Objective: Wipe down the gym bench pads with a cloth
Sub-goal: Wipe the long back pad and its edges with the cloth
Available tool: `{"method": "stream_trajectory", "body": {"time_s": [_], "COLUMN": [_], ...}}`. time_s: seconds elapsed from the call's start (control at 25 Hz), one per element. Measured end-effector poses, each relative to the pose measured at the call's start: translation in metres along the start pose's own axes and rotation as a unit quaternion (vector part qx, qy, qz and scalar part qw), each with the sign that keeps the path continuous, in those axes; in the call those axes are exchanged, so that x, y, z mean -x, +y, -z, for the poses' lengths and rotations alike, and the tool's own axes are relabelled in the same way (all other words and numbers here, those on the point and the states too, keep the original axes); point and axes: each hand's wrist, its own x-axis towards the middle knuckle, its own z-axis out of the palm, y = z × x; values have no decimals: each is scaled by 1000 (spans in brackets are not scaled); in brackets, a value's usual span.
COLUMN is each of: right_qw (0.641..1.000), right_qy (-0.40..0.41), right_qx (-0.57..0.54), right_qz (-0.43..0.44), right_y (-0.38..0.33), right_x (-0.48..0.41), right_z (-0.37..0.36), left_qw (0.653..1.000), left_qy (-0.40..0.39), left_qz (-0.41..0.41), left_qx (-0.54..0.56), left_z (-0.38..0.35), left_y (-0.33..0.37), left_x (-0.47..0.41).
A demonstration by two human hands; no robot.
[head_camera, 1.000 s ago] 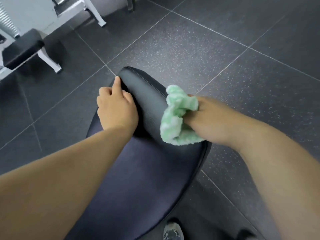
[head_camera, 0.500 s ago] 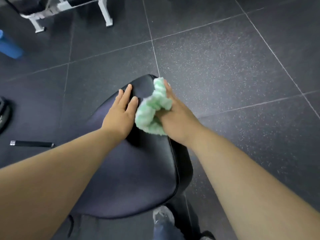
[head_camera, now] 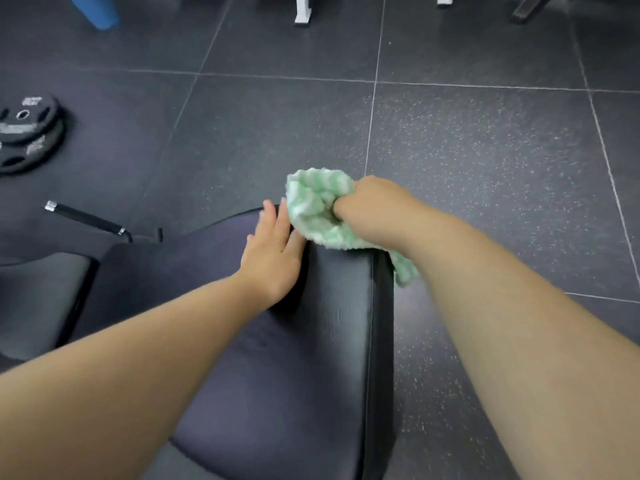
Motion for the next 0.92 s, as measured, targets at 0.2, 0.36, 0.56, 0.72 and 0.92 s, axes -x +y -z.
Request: {"method": "stream_trajectory", "body": {"time_s": [0.2, 0.36, 0.56, 0.72, 0.92], "right_qw": [990, 959, 968, 963, 835], "right_qy": [-112, -165, -216, -134, -295], "right_qx": [-89, -225, -99, -211, -463], "right_qz": [-6, -54, 78, 104, 24], "right_y": [14, 15, 57, 56, 51], "right_x": [-17, -49, -19, -42, -65], "right_z": [8, 8, 19, 23, 22], "left_qw": [972, 977, 971, 923, 929], "left_qy": [3, -8, 4, 164, 167], "left_qz": [235, 215, 232, 241, 176], "left_qx": [9, -7, -54, 250, 281], "left_z": [1, -2, -7, 3, 1], "left_y": [16, 17, 15, 45, 101], "left_x": [-26, -27, -26, -13, -1]}}
